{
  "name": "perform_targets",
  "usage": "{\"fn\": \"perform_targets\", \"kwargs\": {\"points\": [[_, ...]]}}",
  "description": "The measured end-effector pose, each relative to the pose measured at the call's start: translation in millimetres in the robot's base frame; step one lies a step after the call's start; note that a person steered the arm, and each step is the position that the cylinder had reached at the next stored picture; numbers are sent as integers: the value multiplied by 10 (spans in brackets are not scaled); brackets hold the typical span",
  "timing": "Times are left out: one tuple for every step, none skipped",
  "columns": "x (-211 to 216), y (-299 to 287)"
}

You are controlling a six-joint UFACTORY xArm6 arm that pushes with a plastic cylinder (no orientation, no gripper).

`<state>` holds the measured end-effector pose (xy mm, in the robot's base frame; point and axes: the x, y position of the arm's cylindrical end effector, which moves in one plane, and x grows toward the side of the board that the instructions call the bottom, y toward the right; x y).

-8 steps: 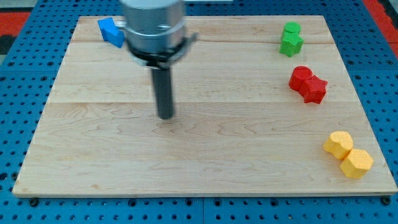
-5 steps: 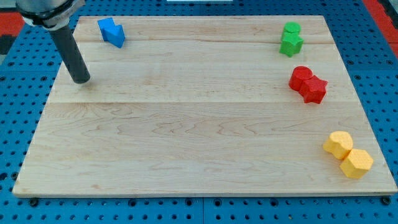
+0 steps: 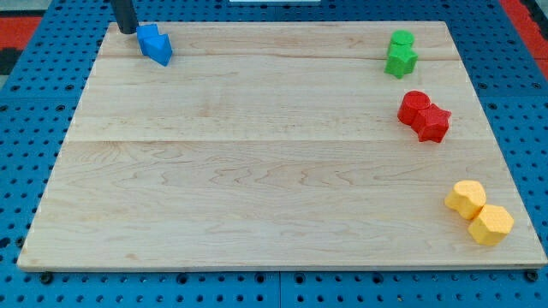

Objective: Move the blue cube along with the blue triangle towards the center of the board

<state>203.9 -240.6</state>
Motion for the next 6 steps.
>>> {"fn": "perform_targets", "kwargs": {"points": [[0,170],[130,200],[292,203],[629,372],[1012,800],[1251,1187]]}}
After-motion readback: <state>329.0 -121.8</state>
